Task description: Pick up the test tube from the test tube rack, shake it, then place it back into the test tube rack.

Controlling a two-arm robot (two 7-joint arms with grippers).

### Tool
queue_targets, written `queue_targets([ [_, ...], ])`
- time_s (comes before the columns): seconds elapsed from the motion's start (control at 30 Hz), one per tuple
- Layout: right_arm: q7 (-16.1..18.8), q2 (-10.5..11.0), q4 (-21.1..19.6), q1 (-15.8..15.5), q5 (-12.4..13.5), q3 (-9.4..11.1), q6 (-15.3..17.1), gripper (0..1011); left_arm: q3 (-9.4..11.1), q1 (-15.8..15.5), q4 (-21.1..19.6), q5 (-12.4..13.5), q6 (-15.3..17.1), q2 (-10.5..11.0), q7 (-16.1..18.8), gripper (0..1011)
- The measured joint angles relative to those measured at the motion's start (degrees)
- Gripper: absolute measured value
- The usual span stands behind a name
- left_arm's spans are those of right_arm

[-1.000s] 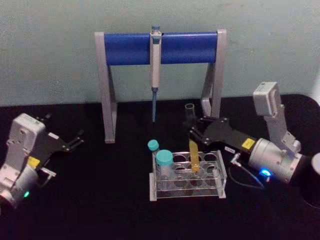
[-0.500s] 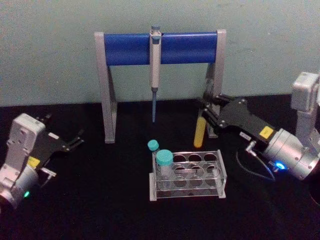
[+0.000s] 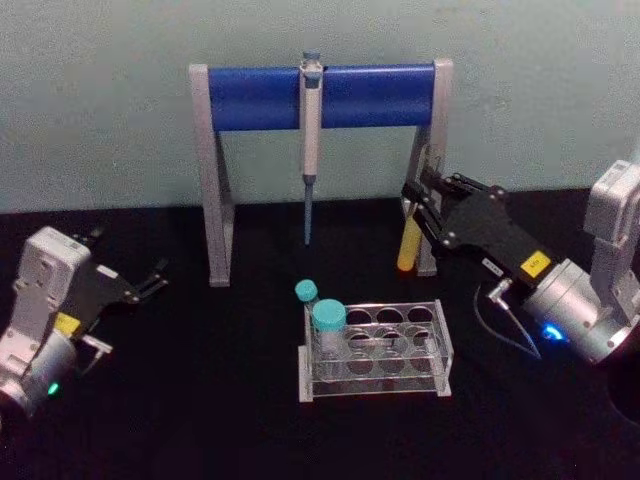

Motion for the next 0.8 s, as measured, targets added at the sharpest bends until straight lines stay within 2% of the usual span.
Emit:
queue_targets([
  [0.23, 1.1, -1.3, 1.2, 1.1, -0.4, 0.1, -0.3, 235, 0.0, 0.0, 0.0, 0.0, 0.0, 0.0, 0.0, 1001],
  [0.43, 6.0, -0.8, 1.4, 1.7, 2.8, -0.6, 0.6, 234, 0.0, 0.0, 0.0, 0.0, 0.0, 0.0, 0.0, 1001],
  [0.53, 8.3, 0.4, 0.6, 1.5, 4.5, -1.1, 1.9, 234, 0.0, 0.0, 0.0, 0.0, 0.0, 0.0, 0.0, 1001],
  [0.67, 11.0, 3.2, -1.6, 0.4, 6.9, -1.4, 4.2, 234, 0.0, 0.0, 0.0, 0.0, 0.0, 0.0, 0.0, 1001],
  [0.7, 11.0, 3.2, -1.6, 0.4, 6.9, -1.4, 4.2, 234, 0.0, 0.0, 0.0, 0.0, 0.0, 0.0, 0.0, 1001],
  [0.8, 12.2, 5.6, -3.6, -0.8, 8.6, -1.1, 5.5, 235, 0.0, 0.0, 0.0, 0.0, 0.0, 0.0, 0.0, 1001],
])
